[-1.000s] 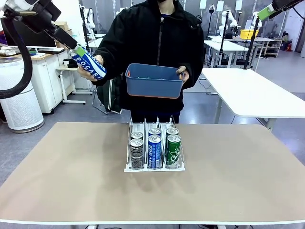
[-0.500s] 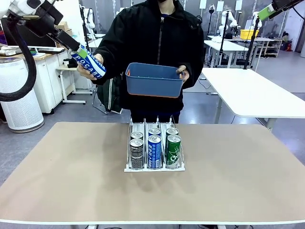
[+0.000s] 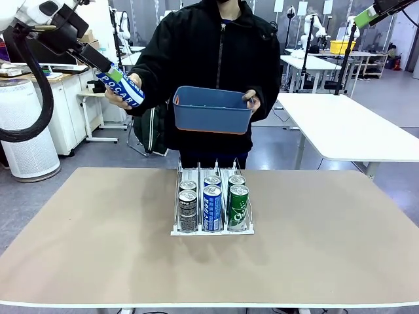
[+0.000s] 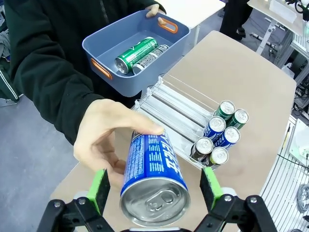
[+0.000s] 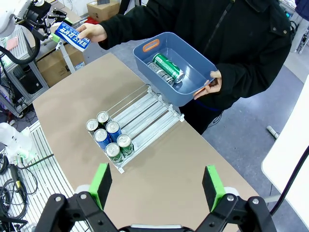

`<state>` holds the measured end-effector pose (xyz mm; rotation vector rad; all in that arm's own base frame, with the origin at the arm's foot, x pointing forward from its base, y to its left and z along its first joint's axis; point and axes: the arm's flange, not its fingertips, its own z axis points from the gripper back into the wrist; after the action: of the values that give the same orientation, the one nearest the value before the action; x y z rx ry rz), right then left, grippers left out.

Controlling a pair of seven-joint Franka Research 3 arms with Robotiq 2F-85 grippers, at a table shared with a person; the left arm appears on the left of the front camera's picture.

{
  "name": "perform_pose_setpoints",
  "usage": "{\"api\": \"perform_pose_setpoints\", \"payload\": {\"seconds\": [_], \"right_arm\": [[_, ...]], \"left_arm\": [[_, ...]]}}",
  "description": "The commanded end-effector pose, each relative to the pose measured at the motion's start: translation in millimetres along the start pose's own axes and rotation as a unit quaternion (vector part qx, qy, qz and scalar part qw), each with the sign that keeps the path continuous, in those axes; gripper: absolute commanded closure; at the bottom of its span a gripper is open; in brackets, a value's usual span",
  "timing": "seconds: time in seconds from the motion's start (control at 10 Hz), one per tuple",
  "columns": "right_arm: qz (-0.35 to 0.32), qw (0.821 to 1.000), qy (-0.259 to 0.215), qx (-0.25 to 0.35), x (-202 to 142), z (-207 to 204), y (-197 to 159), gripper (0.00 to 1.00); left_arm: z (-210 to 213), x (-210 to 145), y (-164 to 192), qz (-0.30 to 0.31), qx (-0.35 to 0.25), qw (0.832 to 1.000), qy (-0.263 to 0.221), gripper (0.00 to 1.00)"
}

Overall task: Fill the beverage cans into the dispenser.
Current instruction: Pick up the Ionic drink handed by the human.

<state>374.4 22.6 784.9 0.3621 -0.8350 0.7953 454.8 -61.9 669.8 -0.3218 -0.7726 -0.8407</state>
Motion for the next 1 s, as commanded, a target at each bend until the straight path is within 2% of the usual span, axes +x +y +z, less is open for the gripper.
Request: {"api": "perform_pose_setpoints", "payload": {"seconds": [0.0, 0.4, 0.7, 0.8, 0.9], "right_arm": [[-0.002, 1.0, -0.002, -0.003, -1.2, -1.3, -0.7, 0.0], [-0.002, 1.0, -0.002, -0.003, -1.2, -1.3, -0.7, 0.0], [-0.002, 1.0, -0.002, -0.003, -1.2, -1.3, -0.7, 0.0], [-0.002, 1.0, -0.002, -0.003, -1.2, -1.3, -0.7, 0.0], [-0.002, 1.0, -0.002, -0.003, -1.2, -1.3, -0.7, 0.0]], "left_arm": [[-5.3, -7.0, 6.9, -0.01, -0.004, 1.0, -0.013, 0.0], [-7.6, -7.9, 8.1, -0.007, -0.016, 1.0, -0.002, 0.0], [-5.2, -1.7, 2.2, 0.004, -0.003, 1.0, 0.003, 0.0], [-6.0, -0.7, 0.7, 0.003, -0.003, 1.0, 0.005, 0.13], [-7.3, -1.1, 0.1, -0.006, -0.003, 1.0, 0.01, 0.18]]}}
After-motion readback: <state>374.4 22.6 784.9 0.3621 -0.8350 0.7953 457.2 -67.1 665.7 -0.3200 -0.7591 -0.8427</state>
